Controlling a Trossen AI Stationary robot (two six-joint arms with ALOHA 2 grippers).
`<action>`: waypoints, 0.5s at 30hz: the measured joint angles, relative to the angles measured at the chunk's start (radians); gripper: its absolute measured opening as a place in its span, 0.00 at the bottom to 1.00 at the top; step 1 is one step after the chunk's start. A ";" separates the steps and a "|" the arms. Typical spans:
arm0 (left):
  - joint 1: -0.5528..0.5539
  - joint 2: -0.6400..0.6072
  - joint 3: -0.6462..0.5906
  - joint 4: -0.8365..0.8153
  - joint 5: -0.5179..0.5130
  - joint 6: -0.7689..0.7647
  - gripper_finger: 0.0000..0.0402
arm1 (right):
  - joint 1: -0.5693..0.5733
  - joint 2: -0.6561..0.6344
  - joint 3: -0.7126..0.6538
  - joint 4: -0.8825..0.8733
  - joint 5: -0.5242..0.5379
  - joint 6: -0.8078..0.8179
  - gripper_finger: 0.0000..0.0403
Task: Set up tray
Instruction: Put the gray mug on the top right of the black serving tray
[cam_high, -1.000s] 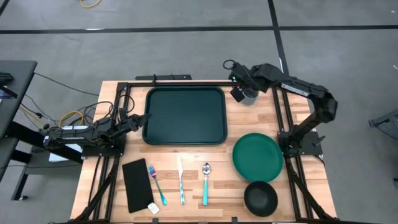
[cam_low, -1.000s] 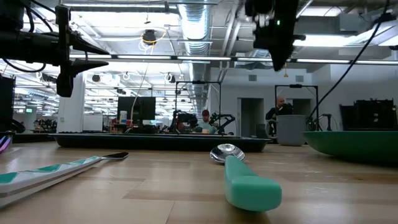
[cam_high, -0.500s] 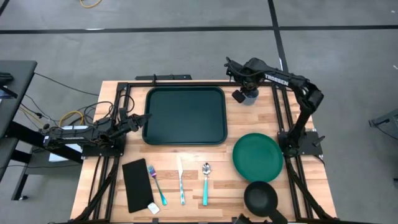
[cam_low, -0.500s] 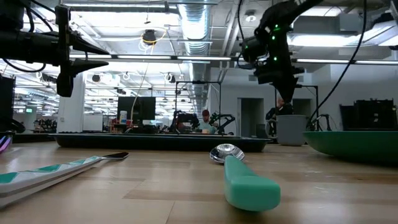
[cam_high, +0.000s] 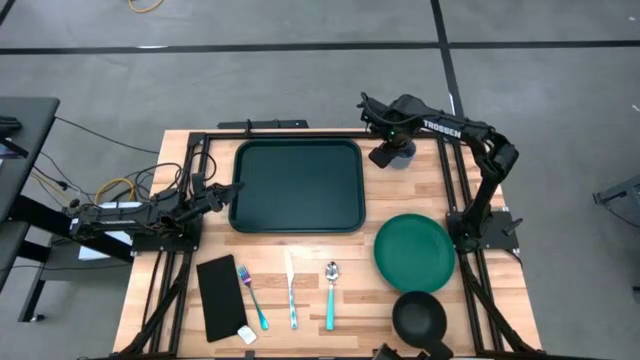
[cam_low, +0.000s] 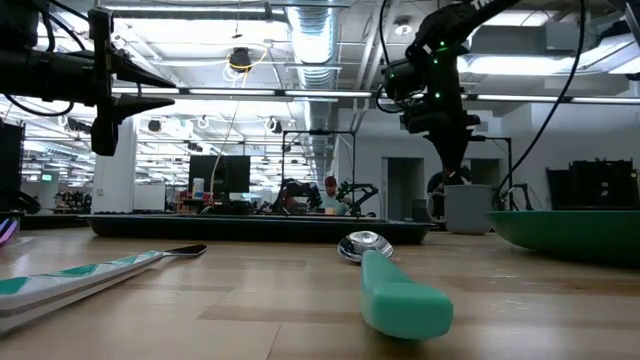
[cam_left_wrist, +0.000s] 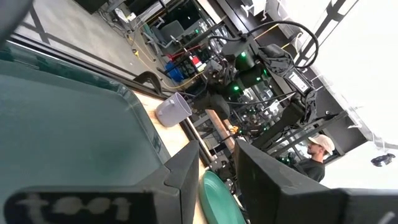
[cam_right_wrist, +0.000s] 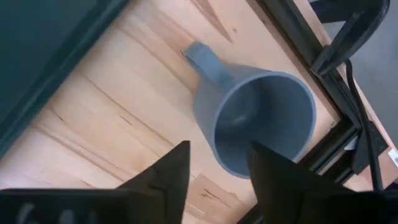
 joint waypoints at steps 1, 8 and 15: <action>0.000 0.000 0.000 0.000 0.000 0.000 0.23 | 0.000 0.000 0.000 -0.004 0.001 -0.011 0.42; 0.000 0.000 0.000 0.000 0.000 0.000 0.23 | -0.002 0.000 0.000 0.027 0.010 -0.010 0.48; 0.000 0.000 0.000 0.000 0.000 0.016 0.23 | -0.010 0.000 -0.023 0.044 0.006 0.001 0.40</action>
